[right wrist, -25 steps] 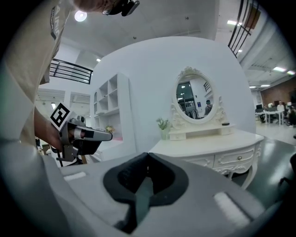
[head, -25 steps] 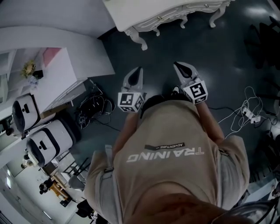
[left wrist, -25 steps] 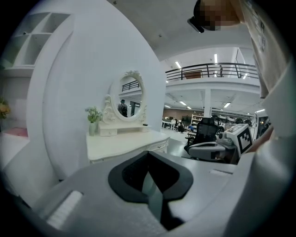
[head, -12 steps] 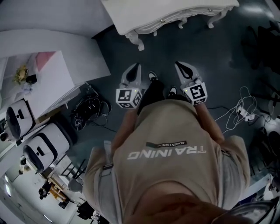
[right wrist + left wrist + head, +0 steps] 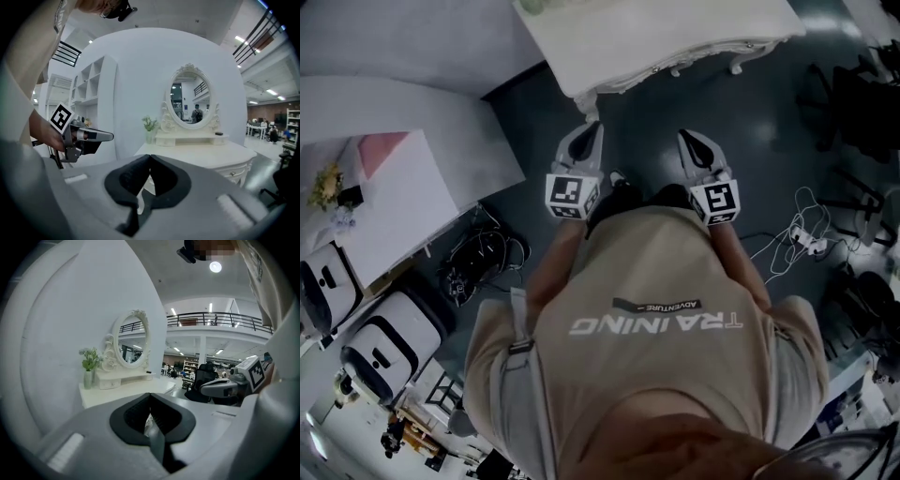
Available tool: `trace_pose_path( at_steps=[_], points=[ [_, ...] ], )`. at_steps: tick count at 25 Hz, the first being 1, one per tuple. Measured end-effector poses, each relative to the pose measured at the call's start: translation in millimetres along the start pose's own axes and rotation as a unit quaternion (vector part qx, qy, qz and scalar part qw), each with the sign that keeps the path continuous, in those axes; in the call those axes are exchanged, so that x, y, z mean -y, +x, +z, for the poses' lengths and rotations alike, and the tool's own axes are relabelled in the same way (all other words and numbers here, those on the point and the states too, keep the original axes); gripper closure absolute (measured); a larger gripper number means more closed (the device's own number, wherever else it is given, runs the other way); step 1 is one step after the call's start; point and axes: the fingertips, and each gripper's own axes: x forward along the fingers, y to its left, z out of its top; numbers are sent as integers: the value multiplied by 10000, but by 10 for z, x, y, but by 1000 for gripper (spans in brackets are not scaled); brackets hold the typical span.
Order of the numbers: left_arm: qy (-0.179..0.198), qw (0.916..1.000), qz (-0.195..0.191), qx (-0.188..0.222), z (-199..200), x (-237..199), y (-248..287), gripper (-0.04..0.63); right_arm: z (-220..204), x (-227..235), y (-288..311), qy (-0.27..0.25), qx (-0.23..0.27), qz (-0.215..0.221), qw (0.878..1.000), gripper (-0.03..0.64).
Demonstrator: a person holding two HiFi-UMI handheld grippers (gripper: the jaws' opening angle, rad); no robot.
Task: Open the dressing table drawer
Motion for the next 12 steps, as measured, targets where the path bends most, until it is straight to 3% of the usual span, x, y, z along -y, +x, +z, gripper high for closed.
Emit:
trace_pose_path(
  at_steps=[5, 9, 12],
  points=[
    [31, 9998, -87, -163, -28, -249, 107, 588, 156, -134, 91, -200, -171, 146, 9995, 614],
    [189, 9992, 272, 240, 75, -500, 245, 588, 245, -13, 348, -69, -69, -11, 10000, 614],
    [114, 9991, 362, 177, 33, -514, 300, 588, 178, -43, 356, 85, -98, 128, 9998, 614]
  ],
)
